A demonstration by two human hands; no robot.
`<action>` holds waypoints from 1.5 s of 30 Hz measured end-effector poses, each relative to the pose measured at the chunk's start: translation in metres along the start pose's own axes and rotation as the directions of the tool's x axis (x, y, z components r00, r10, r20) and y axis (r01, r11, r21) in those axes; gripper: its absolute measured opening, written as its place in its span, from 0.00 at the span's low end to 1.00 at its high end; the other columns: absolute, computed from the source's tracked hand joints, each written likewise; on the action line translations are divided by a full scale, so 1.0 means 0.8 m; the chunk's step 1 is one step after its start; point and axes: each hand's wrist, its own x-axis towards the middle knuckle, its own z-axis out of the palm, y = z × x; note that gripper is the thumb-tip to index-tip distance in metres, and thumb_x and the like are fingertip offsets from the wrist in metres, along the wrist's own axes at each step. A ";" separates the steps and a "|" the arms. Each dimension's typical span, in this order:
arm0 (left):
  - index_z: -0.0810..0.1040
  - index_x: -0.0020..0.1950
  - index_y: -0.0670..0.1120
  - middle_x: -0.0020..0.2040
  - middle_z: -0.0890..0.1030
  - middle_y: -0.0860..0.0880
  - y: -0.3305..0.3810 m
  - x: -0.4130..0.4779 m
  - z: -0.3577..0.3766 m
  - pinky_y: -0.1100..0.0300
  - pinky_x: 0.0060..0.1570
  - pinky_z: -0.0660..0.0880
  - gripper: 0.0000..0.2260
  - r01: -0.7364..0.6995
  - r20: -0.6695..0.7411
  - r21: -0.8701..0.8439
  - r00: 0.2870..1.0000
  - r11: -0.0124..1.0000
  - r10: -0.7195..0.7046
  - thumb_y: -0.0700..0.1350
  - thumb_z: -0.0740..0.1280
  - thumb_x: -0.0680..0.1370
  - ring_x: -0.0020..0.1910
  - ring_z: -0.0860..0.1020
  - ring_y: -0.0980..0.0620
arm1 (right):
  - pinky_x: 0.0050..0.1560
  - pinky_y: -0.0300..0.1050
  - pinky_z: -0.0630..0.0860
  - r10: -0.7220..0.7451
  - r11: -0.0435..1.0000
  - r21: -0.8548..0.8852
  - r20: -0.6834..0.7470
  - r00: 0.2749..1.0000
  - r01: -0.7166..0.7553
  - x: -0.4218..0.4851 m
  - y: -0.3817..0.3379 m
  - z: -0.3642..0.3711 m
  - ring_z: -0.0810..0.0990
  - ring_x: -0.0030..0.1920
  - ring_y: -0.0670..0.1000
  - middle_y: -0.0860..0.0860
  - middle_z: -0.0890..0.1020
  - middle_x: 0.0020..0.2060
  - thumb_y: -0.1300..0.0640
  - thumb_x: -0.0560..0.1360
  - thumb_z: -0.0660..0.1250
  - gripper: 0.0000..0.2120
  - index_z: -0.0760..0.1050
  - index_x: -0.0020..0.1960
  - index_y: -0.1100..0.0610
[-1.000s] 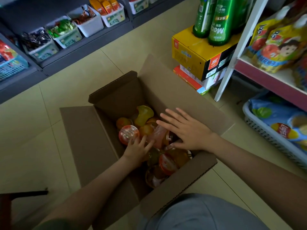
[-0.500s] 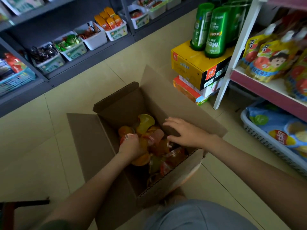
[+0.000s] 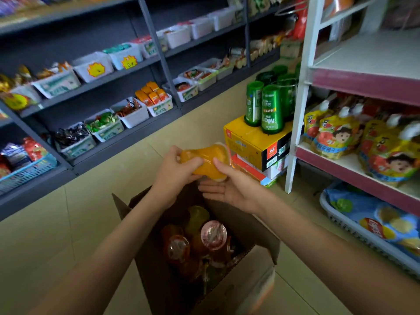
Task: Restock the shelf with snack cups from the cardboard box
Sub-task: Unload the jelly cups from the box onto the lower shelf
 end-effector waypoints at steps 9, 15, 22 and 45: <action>0.75 0.59 0.46 0.51 0.83 0.48 0.112 0.031 0.065 0.49 0.55 0.77 0.22 -0.336 0.479 0.178 0.851 0.925 0.217 0.49 0.75 0.69 0.51 0.82 0.51 | 0.48 0.49 0.80 -0.532 0.839 0.078 -0.082 0.842 0.538 -0.066 -0.117 -0.020 0.80 0.56 0.58 0.62 0.78 0.59 0.62 0.73 0.67 0.23 0.69 0.67 0.61; 0.79 0.47 0.47 0.37 0.84 0.55 0.175 0.039 0.136 0.61 0.45 0.78 0.13 -0.479 0.487 0.029 0.773 0.877 0.406 0.38 0.76 0.66 0.40 0.82 0.58 | 0.54 0.48 0.79 -0.650 0.755 -0.206 -0.105 0.753 0.623 -0.119 -0.185 -0.049 0.81 0.55 0.57 0.59 0.82 0.53 0.65 0.73 0.66 0.16 0.75 0.60 0.63; 0.79 0.50 0.48 0.41 0.84 0.53 0.243 0.057 0.201 0.64 0.46 0.78 0.14 -0.539 0.527 -0.145 0.668 0.830 0.526 0.34 0.72 0.69 0.45 0.83 0.57 | 0.55 0.53 0.79 -0.702 0.686 -0.492 -0.254 0.665 0.536 -0.155 -0.275 -0.095 0.83 0.52 0.55 0.55 0.84 0.51 0.59 0.69 0.74 0.21 0.75 0.60 0.57; 0.71 0.42 0.47 0.44 0.77 0.45 0.303 0.242 0.474 0.46 0.55 0.77 0.08 0.112 0.528 -0.372 0.842 0.921 0.111 0.43 0.59 0.81 0.48 0.77 0.46 | 0.31 0.43 0.77 -0.665 0.742 -0.564 -0.689 0.289 0.363 -0.041 -0.444 -0.317 0.82 0.38 0.57 0.59 0.83 0.45 0.66 0.68 0.73 0.17 0.78 0.55 0.62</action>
